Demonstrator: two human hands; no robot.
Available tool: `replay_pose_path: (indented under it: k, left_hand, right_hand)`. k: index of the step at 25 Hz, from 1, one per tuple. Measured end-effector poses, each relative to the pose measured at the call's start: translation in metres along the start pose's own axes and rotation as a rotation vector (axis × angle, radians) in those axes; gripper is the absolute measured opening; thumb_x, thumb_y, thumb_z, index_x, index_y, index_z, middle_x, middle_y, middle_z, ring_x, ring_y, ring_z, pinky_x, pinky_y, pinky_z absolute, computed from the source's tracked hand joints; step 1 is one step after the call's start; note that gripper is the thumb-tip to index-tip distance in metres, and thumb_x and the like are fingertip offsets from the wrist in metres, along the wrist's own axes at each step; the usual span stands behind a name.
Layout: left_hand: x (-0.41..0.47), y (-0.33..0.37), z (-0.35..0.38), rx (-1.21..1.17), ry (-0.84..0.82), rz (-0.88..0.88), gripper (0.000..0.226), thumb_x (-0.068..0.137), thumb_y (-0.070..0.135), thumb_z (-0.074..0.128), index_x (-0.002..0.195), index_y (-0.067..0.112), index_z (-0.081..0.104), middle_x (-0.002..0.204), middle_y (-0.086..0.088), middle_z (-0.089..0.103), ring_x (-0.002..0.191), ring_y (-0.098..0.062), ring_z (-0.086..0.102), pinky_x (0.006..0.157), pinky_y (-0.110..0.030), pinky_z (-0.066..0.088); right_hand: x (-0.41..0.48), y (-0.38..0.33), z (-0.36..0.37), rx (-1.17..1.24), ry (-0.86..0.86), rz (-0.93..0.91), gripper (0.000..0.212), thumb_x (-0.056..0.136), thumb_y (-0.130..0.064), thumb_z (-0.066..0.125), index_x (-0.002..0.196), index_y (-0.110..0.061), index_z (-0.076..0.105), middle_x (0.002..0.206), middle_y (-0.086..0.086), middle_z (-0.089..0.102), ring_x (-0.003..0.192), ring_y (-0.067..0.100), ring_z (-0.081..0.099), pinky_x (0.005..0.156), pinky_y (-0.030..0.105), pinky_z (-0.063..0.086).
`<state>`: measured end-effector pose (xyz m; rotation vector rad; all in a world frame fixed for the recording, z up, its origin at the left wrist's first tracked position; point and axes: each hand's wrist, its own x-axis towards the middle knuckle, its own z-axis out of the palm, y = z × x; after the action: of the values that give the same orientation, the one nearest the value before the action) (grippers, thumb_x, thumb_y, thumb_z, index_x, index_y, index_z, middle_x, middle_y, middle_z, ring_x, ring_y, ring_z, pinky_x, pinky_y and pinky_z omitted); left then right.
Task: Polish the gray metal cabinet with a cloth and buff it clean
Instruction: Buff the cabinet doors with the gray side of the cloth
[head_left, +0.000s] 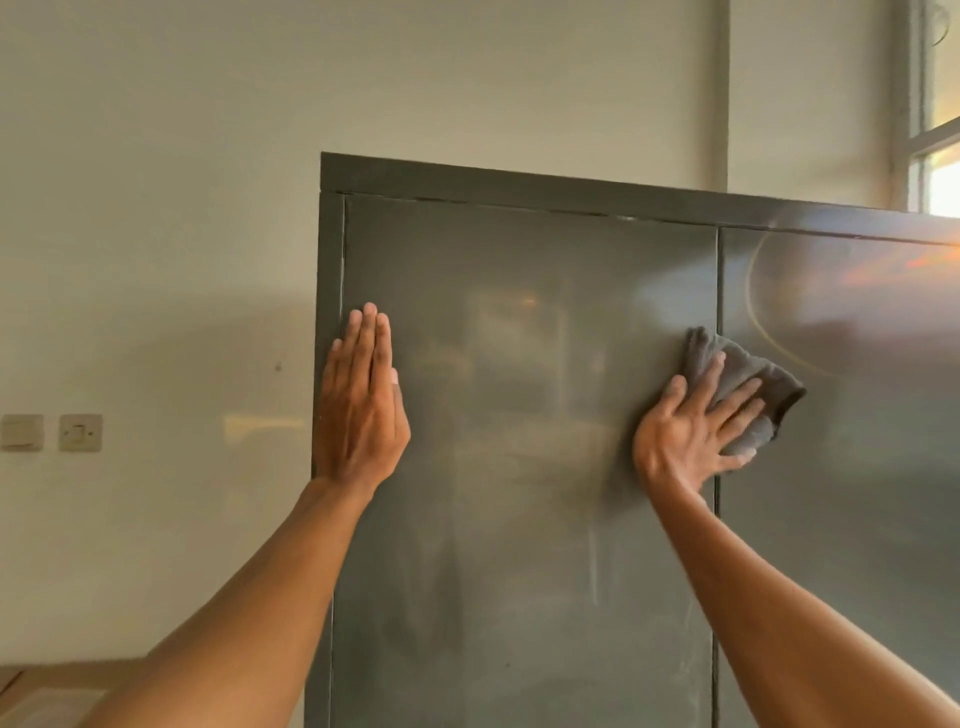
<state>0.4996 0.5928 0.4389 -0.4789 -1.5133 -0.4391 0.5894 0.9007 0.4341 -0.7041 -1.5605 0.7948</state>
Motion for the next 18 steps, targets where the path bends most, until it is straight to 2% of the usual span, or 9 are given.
replay_pose_path:
  k: [2, 6, 8, 10, 11, 12, 14, 16, 18]
  left_hand:
    - [-0.018, -0.001, -0.003, -0.004, -0.009, -0.009, 0.056, 0.104, 0.009, 0.032, 0.158, -0.003, 0.026, 0.166, -0.019, 0.025, 0.157, -0.031, 0.019, 0.129, -0.041, 0.013]
    - [-0.046, -0.013, -0.013, 0.000, -0.005, 0.009, 0.057, 0.102, 0.004, 0.032, 0.158, -0.006, 0.025, 0.166, -0.021, 0.024, 0.156, -0.033, 0.020, 0.128, -0.043, 0.017]
    - [-0.060, -0.019, -0.018, -0.021, -0.019, -0.012, 0.059, 0.100, 0.003, 0.033, 0.158, -0.006, 0.023, 0.166, -0.023, 0.023, 0.156, -0.034, 0.018, 0.128, -0.045, 0.018]
    - [-0.076, -0.011, -0.019, -0.025, -0.048, -0.023, 0.060, 0.100, 0.006, 0.033, 0.158, -0.007, 0.023, 0.166, -0.023, 0.023, 0.156, -0.034, 0.018, 0.127, -0.046, 0.018]
    - [-0.084, -0.004, -0.018, -0.018, -0.059, -0.026, 0.059, 0.101, 0.007, 0.033, 0.157, -0.007, 0.024, 0.166, -0.023, 0.023, 0.156, -0.034, 0.019, 0.127, -0.047, 0.018]
    - [-0.090, 0.003, -0.017, -0.020, -0.070, -0.028, 0.058, 0.102, 0.009, 0.033, 0.157, -0.006, 0.025, 0.166, -0.022, 0.024, 0.156, -0.034, 0.020, 0.127, -0.047, 0.018]
    - [-0.096, 0.016, -0.016, -0.023, -0.098, -0.045, 0.058, 0.103, 0.012, 0.033, 0.158, -0.006, 0.025, 0.166, -0.021, 0.023, 0.156, -0.034, 0.019, 0.127, -0.047, 0.018]
    - [-0.101, 0.022, -0.015, -0.009, -0.128, -0.072, 0.058, 0.104, 0.013, 0.032, 0.158, -0.005, 0.023, 0.167, -0.020, 0.022, 0.157, -0.033, 0.017, 0.128, -0.047, 0.017]
    - [-0.113, 0.026, -0.015, 0.000, -0.135, -0.099, 0.057, 0.105, 0.014, 0.031, 0.159, -0.004, 0.022, 0.168, -0.019, 0.020, 0.157, -0.032, 0.016, 0.128, -0.046, 0.015]
  right_hand:
    - [-0.047, -0.025, 0.021, -0.050, 0.011, -0.191, 0.058, 0.104, -0.054, 0.023, 0.160, -0.045, 0.006, 0.171, 0.004, -0.007, 0.157, 0.027, -0.009, 0.118, 0.069, 0.001]
    - [-0.172, -0.052, 0.058, -0.182, -0.141, -0.957, 0.058, 0.104, -0.051, 0.035, 0.159, -0.043, 0.021, 0.171, 0.005, 0.003, 0.157, 0.027, -0.004, 0.119, 0.067, 0.000]
    - [-0.194, -0.050, 0.057, -0.239, -0.221, -1.162, 0.055, 0.106, -0.050, 0.035, 0.159, -0.043, 0.022, 0.171, 0.004, 0.007, 0.158, 0.025, -0.001, 0.119, 0.068, 0.007]
    - [-0.163, -0.034, 0.049, -0.230, -0.180, -1.253, 0.053, 0.106, -0.051, 0.035, 0.158, -0.044, 0.027, 0.170, 0.001, 0.012, 0.158, 0.022, 0.005, 0.119, 0.065, 0.013]
    - [-0.141, -0.016, 0.043, -0.222, -0.156, -1.199, 0.052, 0.106, -0.051, 0.034, 0.157, -0.045, 0.027, 0.170, 0.000, 0.012, 0.157, 0.021, 0.005, 0.119, 0.064, 0.013]
    - [-0.116, 0.007, 0.034, -0.224, -0.139, -1.056, 0.052, 0.105, -0.053, 0.031, 0.157, -0.047, 0.024, 0.170, -0.002, 0.007, 0.157, 0.020, 0.001, 0.121, 0.063, 0.011]
    - [-0.068, 0.061, 0.010, -0.201, -0.115, -0.586, 0.057, 0.104, -0.055, 0.024, 0.159, -0.048, 0.011, 0.169, -0.006, -0.006, 0.156, 0.017, -0.011, 0.122, 0.062, 0.005]
    - [-0.044, 0.101, -0.011, -0.108, -0.111, -0.168, 0.059, 0.105, -0.055, 0.020, 0.159, -0.046, 0.000, 0.170, -0.001, -0.013, 0.156, 0.019, -0.015, 0.120, 0.064, 0.004]
    - [-0.050, 0.106, -0.009, -0.090, -0.081, -0.018, 0.059, 0.106, -0.052, 0.021, 0.160, -0.042, -0.002, 0.170, 0.003, -0.014, 0.156, 0.023, -0.012, 0.118, 0.068, 0.007]
